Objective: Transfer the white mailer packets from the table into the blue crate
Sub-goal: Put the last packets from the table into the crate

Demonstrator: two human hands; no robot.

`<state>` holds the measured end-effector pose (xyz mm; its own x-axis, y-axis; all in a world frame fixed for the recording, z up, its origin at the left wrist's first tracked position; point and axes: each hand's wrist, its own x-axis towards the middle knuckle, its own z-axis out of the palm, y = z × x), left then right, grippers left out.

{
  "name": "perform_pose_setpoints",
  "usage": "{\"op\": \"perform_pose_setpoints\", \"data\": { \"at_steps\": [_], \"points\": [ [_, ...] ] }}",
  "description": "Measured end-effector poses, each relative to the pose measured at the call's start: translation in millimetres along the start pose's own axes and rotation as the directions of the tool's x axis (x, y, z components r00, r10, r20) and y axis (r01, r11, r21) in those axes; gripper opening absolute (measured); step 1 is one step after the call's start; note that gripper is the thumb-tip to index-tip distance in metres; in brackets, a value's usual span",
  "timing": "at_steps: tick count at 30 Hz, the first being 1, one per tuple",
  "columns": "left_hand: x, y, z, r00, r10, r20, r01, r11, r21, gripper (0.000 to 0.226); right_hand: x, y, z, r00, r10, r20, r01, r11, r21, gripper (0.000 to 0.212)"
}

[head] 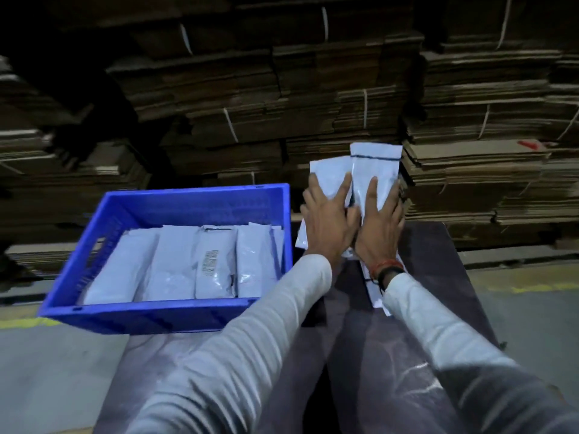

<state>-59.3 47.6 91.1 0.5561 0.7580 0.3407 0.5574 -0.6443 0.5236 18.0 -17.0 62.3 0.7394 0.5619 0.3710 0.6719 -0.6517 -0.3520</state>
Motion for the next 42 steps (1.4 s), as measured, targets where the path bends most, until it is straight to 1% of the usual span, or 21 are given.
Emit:
{"op": "perform_pose_setpoints", "data": {
  "at_steps": [2,5,8,10,13,17,19,22,24,26,27,29,33,35,36,37,39,40,42],
  "points": [
    [19,-10,-39,0.998,-0.017,-0.064,0.017,1.0,-0.004,0.061,16,-42,-11,0.999,-0.014,-0.05,0.015,0.999,0.029,0.066],
    [36,-44,-94,0.99,-0.03,-0.137,0.037,0.998,0.044,0.063,25,-106,-15,0.997,-0.047,-0.063,0.052,0.995,0.087,0.067],
    [36,-97,-130,0.982,-0.077,-0.174,0.096,0.99,0.105,0.064,12,-163,1,0.997,-0.08,-0.008,0.08,0.989,0.126,0.067],
    [26,-133,-139,0.979,-0.13,-0.155,0.152,0.979,0.139,0.062,-6,-191,19,0.994,-0.091,0.054,0.083,0.987,0.14,0.068],
    [3,-181,-135,0.972,-0.213,-0.094,0.227,0.959,0.17,0.06,-39,-216,52,0.976,-0.101,0.192,0.074,0.987,0.143,0.068],
    [-25,-226,-113,0.942,-0.336,0.01,0.325,0.918,0.228,0.06,-75,-221,92,0.932,-0.079,0.353,0.049,0.994,0.093,0.067],
    [-33,-242,-101,0.929,-0.363,0.069,0.335,0.905,0.261,0.06,-85,-216,108,0.906,-0.055,0.42,0.039,0.998,0.046,0.067],
    [-39,-262,-84,0.909,-0.367,0.196,0.297,0.903,0.311,0.062,-93,-208,126,0.87,-0.011,0.493,0.016,1.0,-0.005,0.067],
    [-43,-273,-70,0.856,-0.392,0.338,0.289,0.904,0.316,0.068,-97,-201,137,0.824,0.017,0.566,-0.003,1.0,-0.025,0.069],
    [-48,-283,-59,0.771,-0.422,0.477,0.304,0.902,0.307,0.074,-99,-196,147,0.744,0.05,0.667,-0.039,0.999,-0.031,0.071],
    [-49,-287,-54,0.741,-0.428,0.518,0.308,0.902,0.303,0.075,-99,-195,151,0.708,0.062,0.704,-0.052,0.998,-0.035,0.072],
    [-50,-291,-51,0.717,-0.432,0.548,0.31,0.901,0.304,0.076,-99,-195,154,0.68,0.067,0.73,-0.043,0.998,-0.052,0.072],
    [-48,-286,-50,0.708,-0.453,0.541,0.293,0.886,0.359,0.078,-97,-194,153,0.678,0.083,0.73,-0.029,0.996,-0.087,0.072],
    [-48,-278,-52,0.718,-0.471,0.512,0.319,0.877,0.36,0.078,-95,-193,146,0.699,0.066,0.712,-0.033,0.998,-0.061,0.072],
    [-47,-273,-54,0.744,-0.47,0.475,0.338,0.877,0.341,0.078,-93,-194,139,0.716,0.048,0.697,-0.033,0.999,-0.035,0.073],
    [-45,-266,-57,0.786,-0.451,0.423,0.347,0.888,0.303,0.077,-90,-194,131,0.736,0.021,0.677,-0.033,0.999,0.005,0.074],
    [-37,-247,-64,0.881,-0.365,0.302,0.32,0.928,0.189,0.073,-81,-191,110,0.794,-0.057,0.605,-0.024,0.992,0.124,0.074],
    [-32,-235,-67,0.917,-0.314,0.244,0.289,0.948,0.135,0.073,-74,-186,98,0.83,-0.098,0.55,-0.01,0.982,0.19,0.074],
    [-19,-204,-71,0.963,-0.223,0.153,0.219,0.975,0.042,0.072,-59,-171,76,0.896,-0.163,0.414,0.039,0.956,0.29,0.074]
  ]
}}
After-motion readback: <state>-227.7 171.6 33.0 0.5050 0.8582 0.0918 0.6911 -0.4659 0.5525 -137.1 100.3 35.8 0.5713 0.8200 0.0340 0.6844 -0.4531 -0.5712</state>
